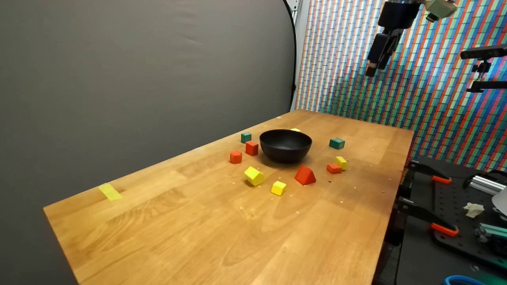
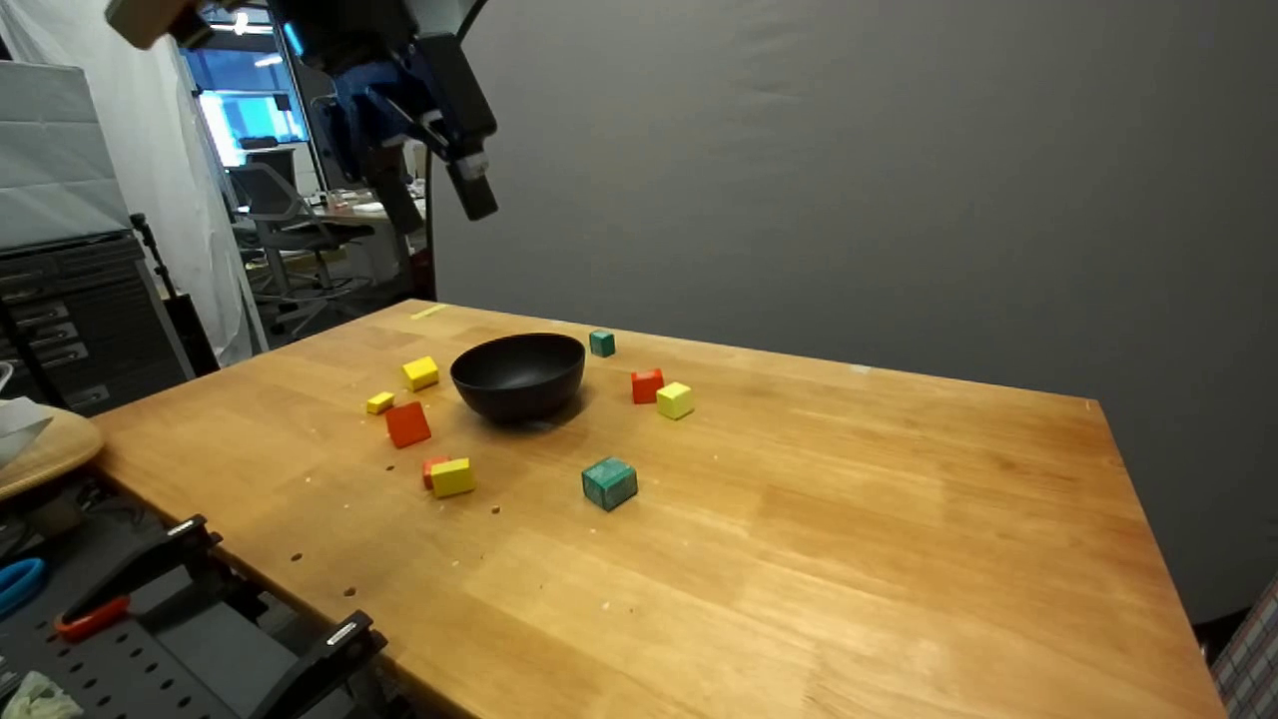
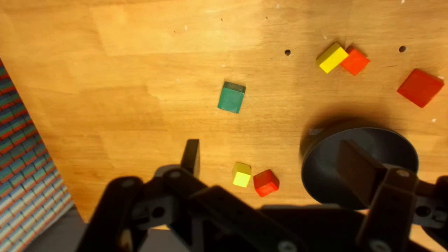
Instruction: Pick up all the cube boxes on the table and put them inside the bowl
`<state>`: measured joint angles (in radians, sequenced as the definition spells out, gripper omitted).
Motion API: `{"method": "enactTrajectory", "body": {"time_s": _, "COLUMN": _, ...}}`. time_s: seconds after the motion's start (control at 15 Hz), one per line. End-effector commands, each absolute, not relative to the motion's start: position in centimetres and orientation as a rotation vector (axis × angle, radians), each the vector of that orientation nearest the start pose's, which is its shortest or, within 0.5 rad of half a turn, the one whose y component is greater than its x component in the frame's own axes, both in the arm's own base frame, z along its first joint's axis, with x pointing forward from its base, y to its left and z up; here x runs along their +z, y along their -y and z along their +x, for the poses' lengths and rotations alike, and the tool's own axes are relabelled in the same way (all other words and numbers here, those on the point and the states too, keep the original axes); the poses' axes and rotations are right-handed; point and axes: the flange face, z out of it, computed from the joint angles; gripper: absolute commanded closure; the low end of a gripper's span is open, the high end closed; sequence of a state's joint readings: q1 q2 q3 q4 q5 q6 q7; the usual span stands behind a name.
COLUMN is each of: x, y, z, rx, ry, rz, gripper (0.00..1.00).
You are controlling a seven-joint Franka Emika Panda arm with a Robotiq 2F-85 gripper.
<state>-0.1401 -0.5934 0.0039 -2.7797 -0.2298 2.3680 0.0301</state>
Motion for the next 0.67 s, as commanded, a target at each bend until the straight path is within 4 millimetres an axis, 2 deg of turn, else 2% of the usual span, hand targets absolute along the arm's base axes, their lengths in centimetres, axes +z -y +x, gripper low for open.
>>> {"method": "enactTrajectory", "body": {"time_s": 0.0, "x": 39.1, "y": 2.6, "z": 41.3, "rx": -0.353, "ry": 0.272, "rz": -3.249, "gripper": 0.00}}
{"method": "enactTrajectory", "body": {"time_s": 0.2, "x": 37.9, "y": 1.3, "z": 45.7, "rx": -0.450, "ry": 0.474, "rz": -3.161, "gripper": 0.00}}
{"method": "enactTrajectory", "body": {"time_s": 0.27, "x": 37.1, "y": 0.4, "z": 47.0, "rx": -0.445, "ry": 0.485, "rz": -3.101, "gripper": 0.00}}
{"method": "enactTrajectory", "body": {"time_s": 0.33, "x": 36.6, "y": -0.5, "z": 47.3, "rx": -0.417, "ry": 0.523, "rz": -3.051, "gripper": 0.00}}
{"method": "enactTrajectory", "body": {"time_s": 0.4, "x": 37.2, "y": 0.2, "z": 44.8, "rx": -0.408, "ry": 0.448, "rz": -3.119, "gripper": 0.00}}
{"method": "enactTrajectory", "body": {"time_s": 0.6, "x": 35.8, "y": -0.8, "z": 46.7, "rx": -0.368, "ry": 0.505, "rz": -3.071, "gripper": 0.00}}
